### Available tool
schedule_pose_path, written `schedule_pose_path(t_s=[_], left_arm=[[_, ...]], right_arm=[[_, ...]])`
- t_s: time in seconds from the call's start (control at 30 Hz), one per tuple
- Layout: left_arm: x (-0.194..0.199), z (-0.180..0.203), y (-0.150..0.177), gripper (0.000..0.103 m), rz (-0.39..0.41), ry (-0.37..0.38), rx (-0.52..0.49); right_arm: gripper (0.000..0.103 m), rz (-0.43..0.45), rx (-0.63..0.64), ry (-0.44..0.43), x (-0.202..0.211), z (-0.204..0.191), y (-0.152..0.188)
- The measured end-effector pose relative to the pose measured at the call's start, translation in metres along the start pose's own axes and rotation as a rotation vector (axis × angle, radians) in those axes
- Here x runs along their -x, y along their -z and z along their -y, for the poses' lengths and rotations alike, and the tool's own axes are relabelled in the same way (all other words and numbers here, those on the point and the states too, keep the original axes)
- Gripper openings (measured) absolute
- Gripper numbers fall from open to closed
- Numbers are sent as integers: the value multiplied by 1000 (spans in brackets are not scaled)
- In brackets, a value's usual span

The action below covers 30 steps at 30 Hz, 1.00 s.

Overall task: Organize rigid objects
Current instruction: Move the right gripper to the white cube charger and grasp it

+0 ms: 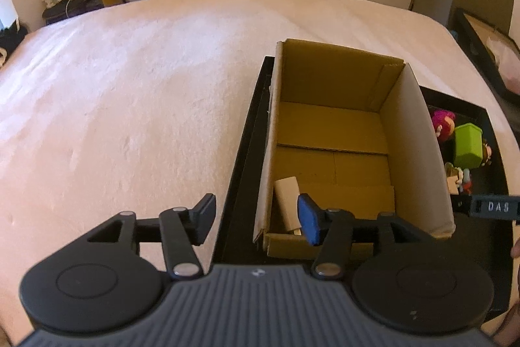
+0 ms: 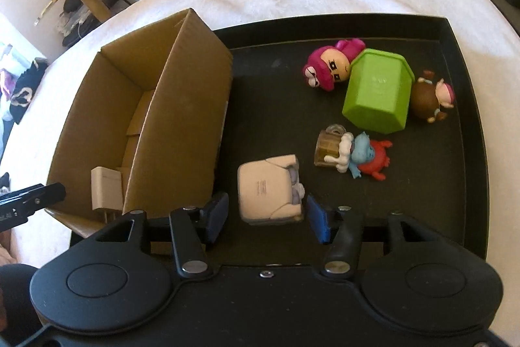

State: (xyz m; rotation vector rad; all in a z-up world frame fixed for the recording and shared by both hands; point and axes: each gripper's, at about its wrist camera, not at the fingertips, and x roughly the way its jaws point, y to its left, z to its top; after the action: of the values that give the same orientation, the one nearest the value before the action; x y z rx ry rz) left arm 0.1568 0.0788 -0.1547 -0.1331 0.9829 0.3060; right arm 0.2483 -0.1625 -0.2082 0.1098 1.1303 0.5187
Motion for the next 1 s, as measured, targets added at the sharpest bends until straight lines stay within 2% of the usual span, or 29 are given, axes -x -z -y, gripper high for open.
schedule_pose_path(t_s=[0.27, 0.33, 0.5, 0.63, 1.0], left_arm=[[-3, 10, -3, 55, -19, -27, -51], [-4, 13, -6, 55, -25, -22, -61], [-3, 16, -10, 57, -32, -17, -71], [0, 19, -13, 67, -22, -24, -97], [5, 13, -13, 82, -5, -22, -115]], right_arm=[[53, 8, 11, 10, -3, 3, -4], [46, -18, 16, 0, -7, 4, -2], [44, 7, 61, 28, 0, -3, -1], [42, 37, 56, 16, 12, -3, -5], [42, 110, 70, -1, 31, -14, -16]])
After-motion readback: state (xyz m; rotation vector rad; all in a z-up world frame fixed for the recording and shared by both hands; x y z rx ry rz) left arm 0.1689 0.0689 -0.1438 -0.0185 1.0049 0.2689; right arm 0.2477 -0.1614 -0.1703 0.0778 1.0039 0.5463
